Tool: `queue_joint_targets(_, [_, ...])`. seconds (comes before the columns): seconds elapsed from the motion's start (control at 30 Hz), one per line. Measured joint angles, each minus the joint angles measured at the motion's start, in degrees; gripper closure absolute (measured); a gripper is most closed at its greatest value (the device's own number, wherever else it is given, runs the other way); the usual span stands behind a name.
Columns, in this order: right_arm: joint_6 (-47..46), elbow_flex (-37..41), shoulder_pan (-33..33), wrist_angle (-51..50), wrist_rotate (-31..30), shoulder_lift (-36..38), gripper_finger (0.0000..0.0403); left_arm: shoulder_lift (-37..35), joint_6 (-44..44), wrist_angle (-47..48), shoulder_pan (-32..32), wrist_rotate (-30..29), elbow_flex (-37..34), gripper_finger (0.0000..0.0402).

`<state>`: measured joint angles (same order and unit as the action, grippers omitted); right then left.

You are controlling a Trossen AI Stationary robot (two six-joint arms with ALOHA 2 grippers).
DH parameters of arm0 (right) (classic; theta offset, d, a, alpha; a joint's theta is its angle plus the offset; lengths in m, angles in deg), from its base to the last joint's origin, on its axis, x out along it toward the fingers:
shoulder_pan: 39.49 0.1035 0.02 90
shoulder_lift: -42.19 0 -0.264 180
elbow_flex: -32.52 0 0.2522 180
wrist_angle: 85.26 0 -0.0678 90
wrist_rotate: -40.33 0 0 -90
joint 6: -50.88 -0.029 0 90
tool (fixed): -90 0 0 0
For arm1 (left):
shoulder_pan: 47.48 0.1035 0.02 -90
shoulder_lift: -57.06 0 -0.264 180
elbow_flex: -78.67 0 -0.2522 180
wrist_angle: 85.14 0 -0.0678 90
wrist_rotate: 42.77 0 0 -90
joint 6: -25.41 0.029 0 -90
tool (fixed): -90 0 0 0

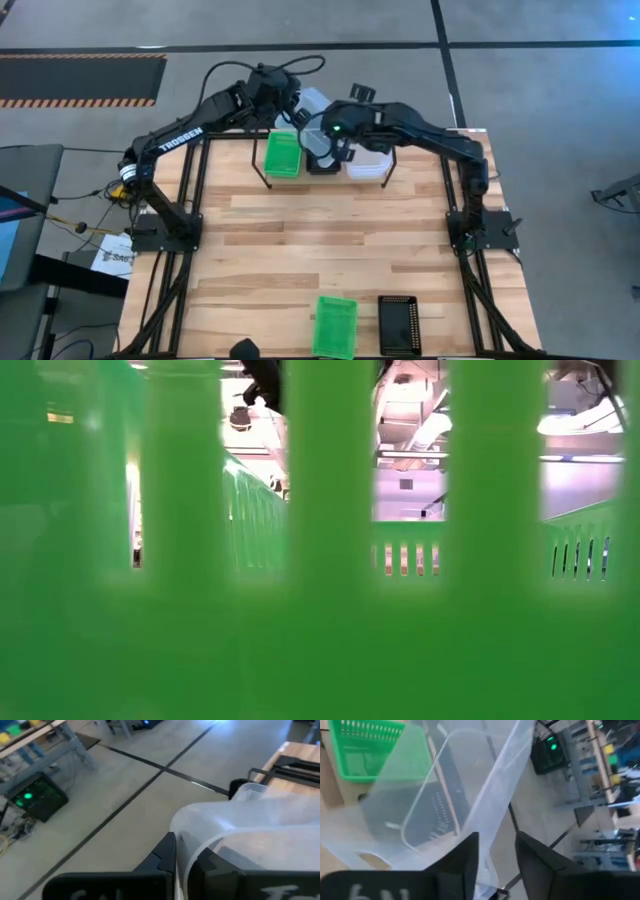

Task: Stack baskets on shelf by color
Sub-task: Stack the transparent bin into the transparent bin on the shelf

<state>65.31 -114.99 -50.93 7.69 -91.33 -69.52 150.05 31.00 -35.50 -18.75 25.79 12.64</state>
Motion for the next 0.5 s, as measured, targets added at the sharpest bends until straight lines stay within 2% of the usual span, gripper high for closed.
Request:
queue_joint_targets(0.17, [0.31,0.09,-1.42,1.66,-0.44,-1.28,0.0215,0.00,3.26,0.04,0.31,1.19,0.00,0.0401])
queue_joint_targets(0.33, [1.25,-0.77,-0.05,7.50,-0.30,1.32,0.0202,-0.10,3.24,0.15,2.59,1.61,-1.22,0.0401])
queue_joint_targets(0.5, [-6.48,-1.22,1.61,6.61,3.85,5.60,0.0201,0.18,2.90,-1.26,5.73,5.50,-2.12,0.0401])
